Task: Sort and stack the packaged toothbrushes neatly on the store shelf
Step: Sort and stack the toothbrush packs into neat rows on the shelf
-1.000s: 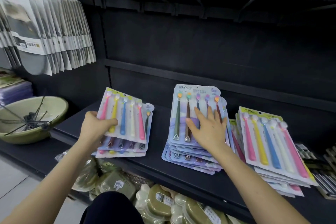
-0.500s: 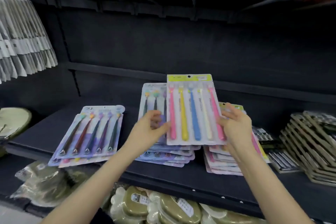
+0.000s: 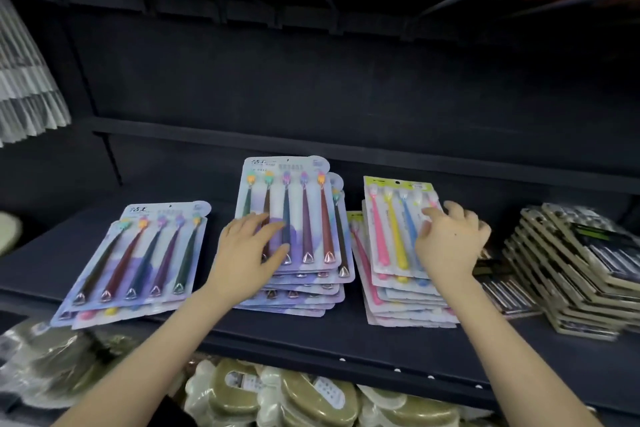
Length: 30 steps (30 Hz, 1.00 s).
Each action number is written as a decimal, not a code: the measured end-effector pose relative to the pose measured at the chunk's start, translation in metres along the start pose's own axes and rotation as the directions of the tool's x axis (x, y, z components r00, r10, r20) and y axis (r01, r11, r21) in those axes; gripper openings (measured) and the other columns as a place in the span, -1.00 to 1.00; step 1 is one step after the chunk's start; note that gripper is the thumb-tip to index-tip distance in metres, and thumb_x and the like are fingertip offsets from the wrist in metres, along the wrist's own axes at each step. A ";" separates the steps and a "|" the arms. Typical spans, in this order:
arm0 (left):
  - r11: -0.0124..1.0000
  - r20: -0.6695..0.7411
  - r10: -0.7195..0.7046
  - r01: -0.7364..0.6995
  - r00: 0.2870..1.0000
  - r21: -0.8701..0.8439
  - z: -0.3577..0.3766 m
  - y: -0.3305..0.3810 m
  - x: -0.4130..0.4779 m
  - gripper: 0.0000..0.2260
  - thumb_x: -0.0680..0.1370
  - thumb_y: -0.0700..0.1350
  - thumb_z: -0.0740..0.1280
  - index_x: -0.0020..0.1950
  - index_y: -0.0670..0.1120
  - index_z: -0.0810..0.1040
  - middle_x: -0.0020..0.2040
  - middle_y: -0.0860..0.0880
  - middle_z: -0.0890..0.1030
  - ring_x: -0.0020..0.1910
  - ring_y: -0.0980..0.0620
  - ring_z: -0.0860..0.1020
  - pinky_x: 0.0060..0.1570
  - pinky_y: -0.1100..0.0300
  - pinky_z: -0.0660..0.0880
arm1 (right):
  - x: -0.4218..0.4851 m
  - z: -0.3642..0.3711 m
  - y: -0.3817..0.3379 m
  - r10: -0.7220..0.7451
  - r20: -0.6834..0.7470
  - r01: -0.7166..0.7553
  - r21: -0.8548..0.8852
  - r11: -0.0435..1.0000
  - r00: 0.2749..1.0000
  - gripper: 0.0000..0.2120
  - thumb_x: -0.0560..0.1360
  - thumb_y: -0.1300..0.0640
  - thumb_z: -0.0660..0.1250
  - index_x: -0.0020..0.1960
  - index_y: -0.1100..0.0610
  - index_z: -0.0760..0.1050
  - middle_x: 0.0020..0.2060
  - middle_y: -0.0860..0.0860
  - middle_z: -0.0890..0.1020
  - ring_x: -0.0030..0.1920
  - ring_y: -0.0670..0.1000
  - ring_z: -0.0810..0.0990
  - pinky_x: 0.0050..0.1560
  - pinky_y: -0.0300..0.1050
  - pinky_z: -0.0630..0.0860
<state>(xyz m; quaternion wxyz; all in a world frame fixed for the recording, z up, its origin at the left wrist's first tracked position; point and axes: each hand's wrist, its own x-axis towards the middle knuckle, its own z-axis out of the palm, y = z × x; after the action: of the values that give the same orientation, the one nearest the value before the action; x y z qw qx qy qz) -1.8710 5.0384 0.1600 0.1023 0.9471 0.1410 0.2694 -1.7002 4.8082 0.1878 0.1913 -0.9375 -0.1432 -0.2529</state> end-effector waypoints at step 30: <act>-0.014 0.417 -0.830 0.732 0.371 -0.681 -0.047 -0.230 -0.079 -0.53 0.53 0.09 0.36 0.20 -0.28 0.52 -0.03 -0.20 0.65 -0.15 -0.15 0.62 -0.11 0.03 0.54 | -0.143 0.118 -0.289 -0.336 0.735 -0.339 0.602 0.723 0.589 -0.41 0.44 0.10 0.40 0.42 0.08 0.31 0.23 0.06 0.52 0.17 0.10 0.54 0.20 0.03 0.49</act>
<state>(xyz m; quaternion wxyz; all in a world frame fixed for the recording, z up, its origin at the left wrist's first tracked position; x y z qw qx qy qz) -2.0095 5.2347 0.0986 0.6332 0.5241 0.5136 0.2461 -1.8751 5.0906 0.1008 0.4394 -0.8029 -0.2960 0.2734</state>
